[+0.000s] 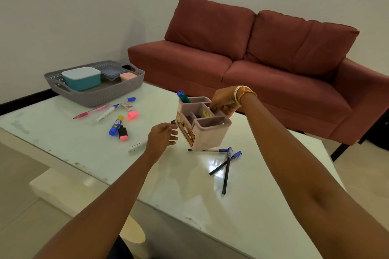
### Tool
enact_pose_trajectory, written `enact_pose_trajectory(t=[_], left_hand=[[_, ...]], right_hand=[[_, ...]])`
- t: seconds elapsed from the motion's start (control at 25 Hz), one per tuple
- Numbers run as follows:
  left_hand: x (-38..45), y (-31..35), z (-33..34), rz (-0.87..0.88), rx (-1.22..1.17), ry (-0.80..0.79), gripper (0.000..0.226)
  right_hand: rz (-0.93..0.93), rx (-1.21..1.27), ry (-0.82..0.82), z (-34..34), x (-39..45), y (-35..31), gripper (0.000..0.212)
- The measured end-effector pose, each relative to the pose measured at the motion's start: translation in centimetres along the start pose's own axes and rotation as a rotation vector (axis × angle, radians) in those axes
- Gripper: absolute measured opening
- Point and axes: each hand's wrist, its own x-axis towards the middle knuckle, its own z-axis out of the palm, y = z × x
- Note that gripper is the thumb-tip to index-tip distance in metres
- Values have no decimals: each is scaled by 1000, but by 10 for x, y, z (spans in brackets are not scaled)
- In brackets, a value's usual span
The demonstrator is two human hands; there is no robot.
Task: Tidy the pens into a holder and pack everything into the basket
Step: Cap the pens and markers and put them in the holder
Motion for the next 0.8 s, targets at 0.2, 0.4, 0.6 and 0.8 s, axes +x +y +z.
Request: enact_pose_trajectory(t=[0.2,0.4,0.6,0.8], left_hand=[[33,5,-23,94,106,38,25],[56,-3,-58,135,180,128,22],[59,-10,-69,171,455,28,22],[59,-14,-59,76,858,-161,29]], right_hand=[[85,-56,84,-13,50,14,29],[120,-217,179,-9,74,23,31],[128,-247,232,2,86,26,26],[-96,-219,749,13,67,-19,15]])
